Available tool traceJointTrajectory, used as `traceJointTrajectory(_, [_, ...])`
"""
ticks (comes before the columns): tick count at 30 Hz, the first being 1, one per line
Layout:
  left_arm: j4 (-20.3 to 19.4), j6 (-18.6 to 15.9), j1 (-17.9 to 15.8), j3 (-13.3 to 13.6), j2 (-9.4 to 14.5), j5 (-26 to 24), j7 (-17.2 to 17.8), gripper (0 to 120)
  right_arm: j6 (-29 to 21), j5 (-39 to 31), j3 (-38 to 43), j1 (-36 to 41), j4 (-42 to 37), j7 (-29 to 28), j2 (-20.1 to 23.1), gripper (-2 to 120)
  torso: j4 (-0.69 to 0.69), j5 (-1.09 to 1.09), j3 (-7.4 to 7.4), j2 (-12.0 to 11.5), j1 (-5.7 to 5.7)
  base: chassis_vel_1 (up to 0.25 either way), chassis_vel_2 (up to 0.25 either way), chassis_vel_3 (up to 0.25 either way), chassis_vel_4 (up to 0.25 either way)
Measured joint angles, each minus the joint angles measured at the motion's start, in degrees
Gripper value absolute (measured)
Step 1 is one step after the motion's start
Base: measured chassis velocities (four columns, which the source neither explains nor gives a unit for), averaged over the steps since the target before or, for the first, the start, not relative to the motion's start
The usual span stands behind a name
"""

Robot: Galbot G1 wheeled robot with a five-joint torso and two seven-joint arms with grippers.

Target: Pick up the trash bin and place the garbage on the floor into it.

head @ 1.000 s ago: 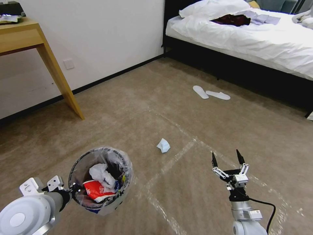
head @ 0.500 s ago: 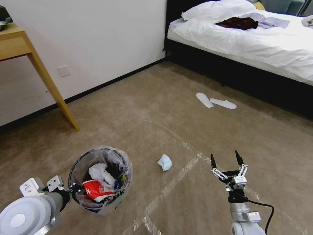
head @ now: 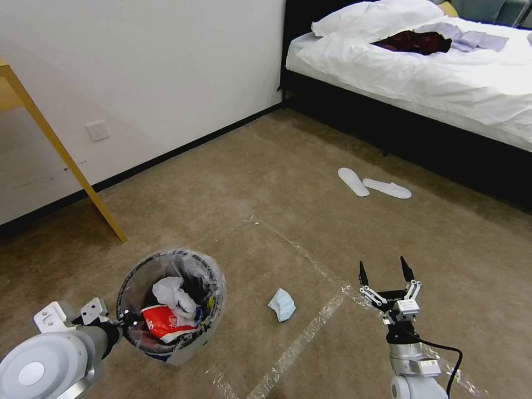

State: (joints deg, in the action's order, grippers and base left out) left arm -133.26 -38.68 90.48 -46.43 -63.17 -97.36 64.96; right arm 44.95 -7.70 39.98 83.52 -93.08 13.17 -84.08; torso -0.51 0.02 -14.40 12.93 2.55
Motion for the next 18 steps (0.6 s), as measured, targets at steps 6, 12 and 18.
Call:
traceJointTrajectory(6, [-0.33, 0.00, 0.20, -0.12, 0.32, -0.40, 0.06, 0, -3.90, 1.37, -2.30, -2.92, 0.63, -2.33, 4.59, 100, 0.00, 0.01, -0.01, 0.00, 0.01, 0.000, 0.000, 0.000, 0.000])
traceJointTrajectory(12, [-0.34, 0.01, 0.19, 0.18, 0.44, -0.39, 0.08, 0, -8.51, 1.60, -8.46, -11.40, 3.26, -5.41, 17.28, 100, 0.01, 0.04, -0.01, 0.00, 0.00, 0.000, 0.000, 0.000, 0.000])
traceJointTrajectory(18, [1.69, 0.38, -2.39, 2.96, 0.99, -0.25, -0.74, 0, -13.01, -7.53, -13.71, -19.96, 10.80, 2.66, 34.03, 100, 0.00, 0.02, -0.02, -0.01, 0.02, 0.000, 0.000, 0.000, 0.000])
